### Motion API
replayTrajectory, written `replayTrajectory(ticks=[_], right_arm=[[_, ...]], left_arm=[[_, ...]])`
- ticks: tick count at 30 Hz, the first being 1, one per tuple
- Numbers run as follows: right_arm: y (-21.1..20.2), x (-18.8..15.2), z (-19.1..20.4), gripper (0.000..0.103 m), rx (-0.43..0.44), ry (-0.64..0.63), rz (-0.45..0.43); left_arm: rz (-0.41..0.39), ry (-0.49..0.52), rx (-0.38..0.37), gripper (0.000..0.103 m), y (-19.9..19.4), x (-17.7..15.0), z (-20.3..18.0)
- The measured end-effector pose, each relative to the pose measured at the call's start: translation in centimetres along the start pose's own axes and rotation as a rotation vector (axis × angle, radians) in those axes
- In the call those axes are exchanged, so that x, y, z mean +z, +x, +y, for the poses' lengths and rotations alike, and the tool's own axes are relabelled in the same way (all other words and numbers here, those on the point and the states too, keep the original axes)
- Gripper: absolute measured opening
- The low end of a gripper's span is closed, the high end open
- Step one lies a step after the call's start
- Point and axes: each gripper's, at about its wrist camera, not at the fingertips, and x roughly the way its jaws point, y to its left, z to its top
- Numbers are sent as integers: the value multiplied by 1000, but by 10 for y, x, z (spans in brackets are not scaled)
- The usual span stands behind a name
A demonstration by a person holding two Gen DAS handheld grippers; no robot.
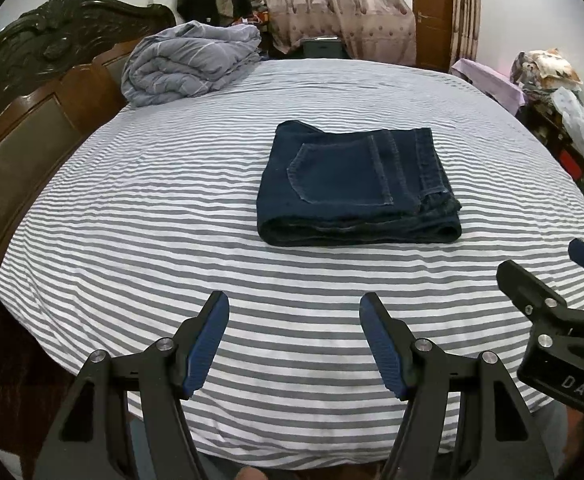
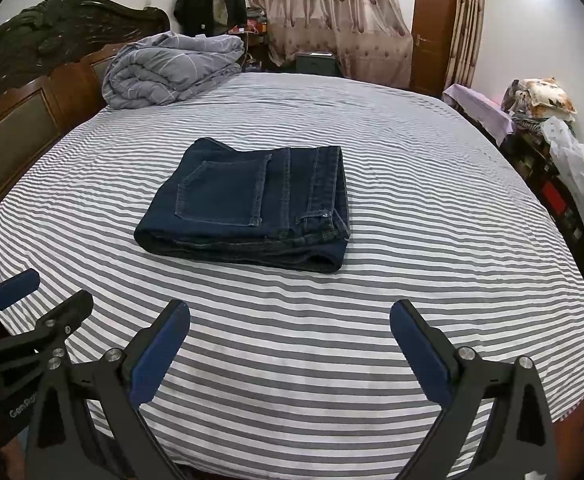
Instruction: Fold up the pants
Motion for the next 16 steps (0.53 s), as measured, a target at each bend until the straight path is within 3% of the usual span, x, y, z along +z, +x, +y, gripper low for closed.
replayTrajectory(ticks=[16], right_arm=[[9,-7,-2,99,6,22,23]], left_arm=[[-19,15,24,68,5,-2,-2]])
